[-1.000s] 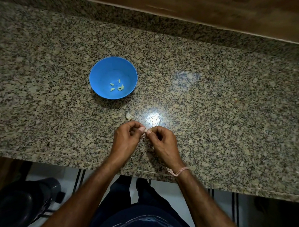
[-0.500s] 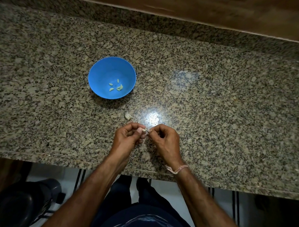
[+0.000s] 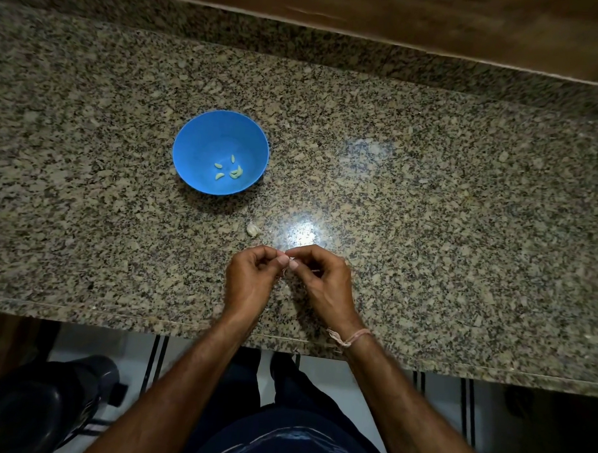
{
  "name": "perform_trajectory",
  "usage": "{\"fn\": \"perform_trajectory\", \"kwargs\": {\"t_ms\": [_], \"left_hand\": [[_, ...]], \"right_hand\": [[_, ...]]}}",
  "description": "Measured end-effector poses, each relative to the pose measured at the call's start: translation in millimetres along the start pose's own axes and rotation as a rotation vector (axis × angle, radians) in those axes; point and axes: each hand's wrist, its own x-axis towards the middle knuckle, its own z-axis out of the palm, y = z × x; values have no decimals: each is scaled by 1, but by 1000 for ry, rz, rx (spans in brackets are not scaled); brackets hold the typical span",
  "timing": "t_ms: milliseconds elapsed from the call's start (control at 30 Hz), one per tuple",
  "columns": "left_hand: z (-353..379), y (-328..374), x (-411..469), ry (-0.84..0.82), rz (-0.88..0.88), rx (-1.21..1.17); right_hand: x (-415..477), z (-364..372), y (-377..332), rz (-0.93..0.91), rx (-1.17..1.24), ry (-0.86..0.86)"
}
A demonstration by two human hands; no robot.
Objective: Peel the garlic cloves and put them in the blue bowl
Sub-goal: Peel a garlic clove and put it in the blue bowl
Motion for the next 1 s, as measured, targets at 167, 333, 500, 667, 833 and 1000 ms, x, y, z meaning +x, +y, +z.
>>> {"fn": "perform_trajectory", "kwargs": {"t_ms": [167, 333, 500, 667, 833, 1000], "left_hand": [[-1, 3, -1, -23, -143, -167], [-4, 5, -6, 57, 164, 346], [-2, 4, -2, -31, 204, 319], [-1, -3, -4, -10, 154, 164], [0, 3, -10, 38, 243, 264], [-6, 3, -8, 28, 367, 433]], "right_hand": [[-1, 1, -2, 6, 50, -51], [-4, 3, -4, 21, 28, -19], [-3, 1, -3, 92, 141, 37], [-2, -5, -6, 243, 376, 64], [-1, -6, -1, 212, 293, 84], [-1, -9, 3, 68, 50, 83]]}}
